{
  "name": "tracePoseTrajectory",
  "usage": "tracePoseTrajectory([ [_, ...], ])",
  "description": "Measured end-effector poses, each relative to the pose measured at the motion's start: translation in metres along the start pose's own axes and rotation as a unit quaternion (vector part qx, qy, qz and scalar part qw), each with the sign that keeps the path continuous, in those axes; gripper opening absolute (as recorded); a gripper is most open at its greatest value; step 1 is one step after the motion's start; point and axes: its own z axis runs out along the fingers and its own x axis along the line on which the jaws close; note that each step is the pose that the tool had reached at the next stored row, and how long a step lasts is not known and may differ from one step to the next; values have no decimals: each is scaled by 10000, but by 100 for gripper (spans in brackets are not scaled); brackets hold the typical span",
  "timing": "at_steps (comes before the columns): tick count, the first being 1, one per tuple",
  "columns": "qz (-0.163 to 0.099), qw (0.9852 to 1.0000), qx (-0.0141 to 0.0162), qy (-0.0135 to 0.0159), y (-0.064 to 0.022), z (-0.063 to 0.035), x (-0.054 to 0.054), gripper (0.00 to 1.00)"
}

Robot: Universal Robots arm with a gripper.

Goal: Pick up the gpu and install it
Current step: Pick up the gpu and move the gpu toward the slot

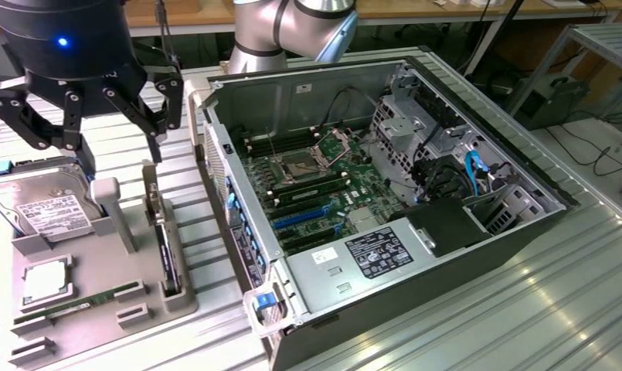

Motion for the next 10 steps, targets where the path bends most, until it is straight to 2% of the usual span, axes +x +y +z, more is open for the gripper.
tracePoseTrajectory([
  [6,-26,10000,5,1,0,77,-3,66],
  [7,-27,10000,18,1,0,88,-4,66],
  [10,-28,10000,81,-2,0,114,-3,66],
])
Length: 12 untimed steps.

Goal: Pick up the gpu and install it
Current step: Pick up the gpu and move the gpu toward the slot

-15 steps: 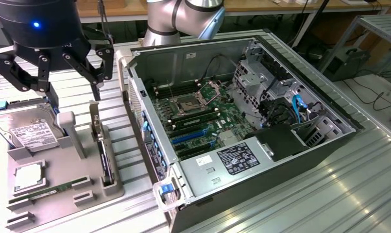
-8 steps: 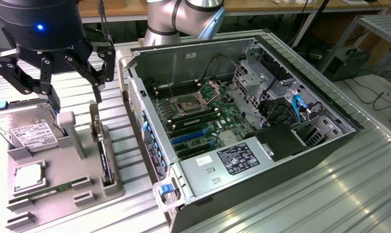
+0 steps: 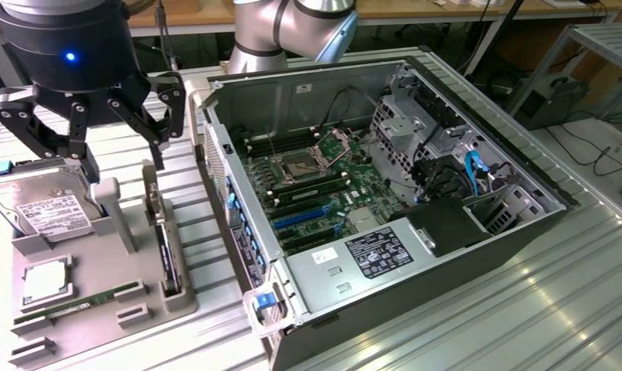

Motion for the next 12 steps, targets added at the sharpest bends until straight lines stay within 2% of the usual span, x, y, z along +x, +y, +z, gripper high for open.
tracePoseTrajectory([
  [12,0,10000,3,0,0,30,1,66],
])
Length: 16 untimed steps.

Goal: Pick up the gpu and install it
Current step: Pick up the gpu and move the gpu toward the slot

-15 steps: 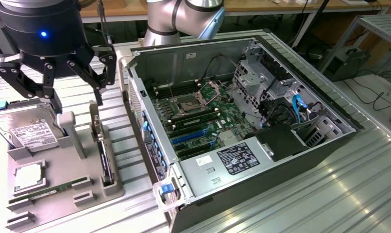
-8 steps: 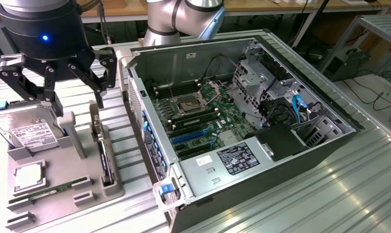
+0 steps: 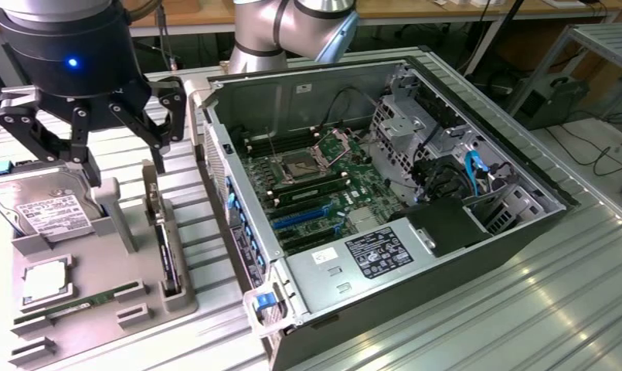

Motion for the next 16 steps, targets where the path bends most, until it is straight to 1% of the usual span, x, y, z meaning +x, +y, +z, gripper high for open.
tracePoseTrajectory([
  [11,-10,10000,2,1,-2,26,0,66],
  [16,-11,10000,1,1,-2,63,1,66],
])
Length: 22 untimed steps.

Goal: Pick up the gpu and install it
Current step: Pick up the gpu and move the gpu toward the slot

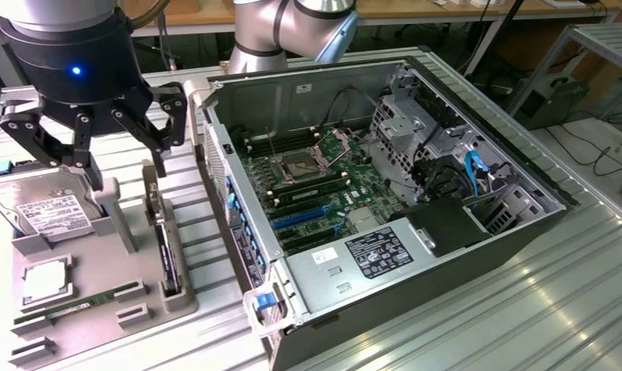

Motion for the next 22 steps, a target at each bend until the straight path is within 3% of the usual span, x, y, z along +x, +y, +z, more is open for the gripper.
tracePoseTrajectory([
  [18,-2,10000,1,5,-13,181,3,66],
  [22,-1,10000,2,53,-15,236,-14,66],
])
